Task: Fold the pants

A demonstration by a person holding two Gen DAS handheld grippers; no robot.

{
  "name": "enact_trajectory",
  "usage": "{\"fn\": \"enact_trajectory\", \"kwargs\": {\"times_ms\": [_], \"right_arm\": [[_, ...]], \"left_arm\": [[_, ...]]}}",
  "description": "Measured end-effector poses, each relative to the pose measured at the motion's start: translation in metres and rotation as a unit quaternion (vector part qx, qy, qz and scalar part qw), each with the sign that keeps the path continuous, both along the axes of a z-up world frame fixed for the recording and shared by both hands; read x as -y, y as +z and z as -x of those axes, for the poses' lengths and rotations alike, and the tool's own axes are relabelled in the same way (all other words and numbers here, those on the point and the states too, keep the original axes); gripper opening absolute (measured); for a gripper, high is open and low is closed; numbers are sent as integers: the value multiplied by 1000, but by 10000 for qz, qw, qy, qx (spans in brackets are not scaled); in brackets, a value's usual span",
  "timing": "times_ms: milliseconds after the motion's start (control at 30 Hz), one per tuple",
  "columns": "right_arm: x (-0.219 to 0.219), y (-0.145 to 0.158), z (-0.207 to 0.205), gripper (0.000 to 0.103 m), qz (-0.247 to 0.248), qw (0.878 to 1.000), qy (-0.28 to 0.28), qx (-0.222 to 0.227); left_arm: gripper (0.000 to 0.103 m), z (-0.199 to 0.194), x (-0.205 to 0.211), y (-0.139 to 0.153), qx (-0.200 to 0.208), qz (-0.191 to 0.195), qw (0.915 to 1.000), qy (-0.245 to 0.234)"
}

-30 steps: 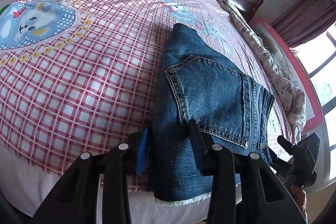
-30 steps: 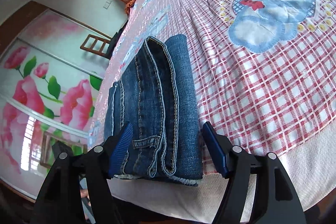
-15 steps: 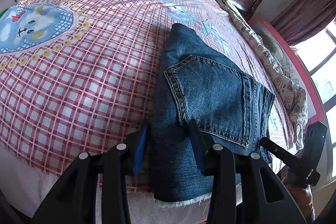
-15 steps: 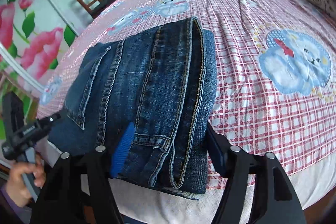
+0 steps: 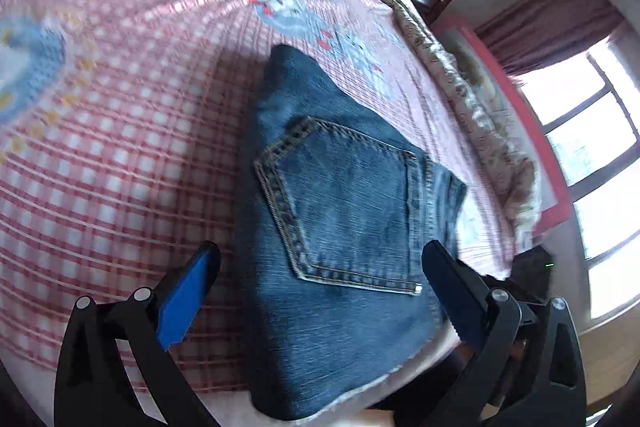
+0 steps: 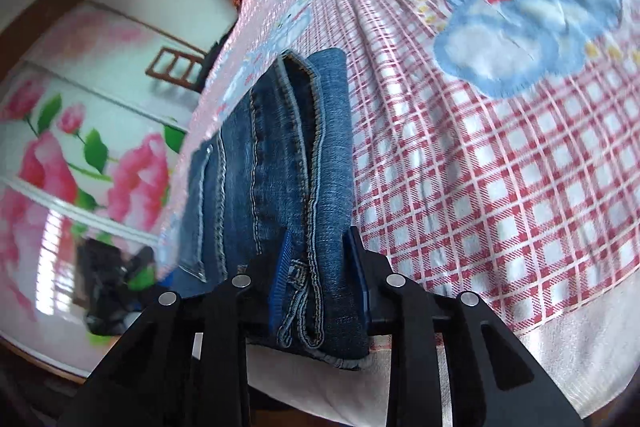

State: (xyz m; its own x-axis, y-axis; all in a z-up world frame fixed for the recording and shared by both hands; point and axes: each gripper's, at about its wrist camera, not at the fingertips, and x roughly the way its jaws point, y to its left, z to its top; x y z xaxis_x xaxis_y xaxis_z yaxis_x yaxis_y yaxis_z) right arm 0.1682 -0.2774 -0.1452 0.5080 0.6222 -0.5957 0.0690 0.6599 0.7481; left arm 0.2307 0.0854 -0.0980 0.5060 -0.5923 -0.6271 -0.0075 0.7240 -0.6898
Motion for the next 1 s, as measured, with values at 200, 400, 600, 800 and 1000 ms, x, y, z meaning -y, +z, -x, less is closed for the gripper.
{"fn": "enact_trajectory", "kwargs": {"times_ms": [200, 400, 600, 800, 1000], "right_arm": [[4, 0, -12, 31, -497, 9975, 434, 256], [3, 1, -30, 42, -439, 9971, 567, 263], [-19, 22, -38, 26, 835, 9903, 1072, 302], [-44, 55, -37, 19, 1812, 9745, 1229, 496], [-53, 92, -44, 18, 2068, 9643, 1411, 864]], "left_arm": [[101, -18, 6, -9, -121, 488, 9970, -594], [101, -30, 11, -12, -321, 640, 9939, -833], [69, -22, 43, 5, -72, -904, 9932, -725], [24, -12, 23, 11, -133, -881, 9959, -132], [18, -14, 26, 47, 364, -1183, 9922, -137]]}}
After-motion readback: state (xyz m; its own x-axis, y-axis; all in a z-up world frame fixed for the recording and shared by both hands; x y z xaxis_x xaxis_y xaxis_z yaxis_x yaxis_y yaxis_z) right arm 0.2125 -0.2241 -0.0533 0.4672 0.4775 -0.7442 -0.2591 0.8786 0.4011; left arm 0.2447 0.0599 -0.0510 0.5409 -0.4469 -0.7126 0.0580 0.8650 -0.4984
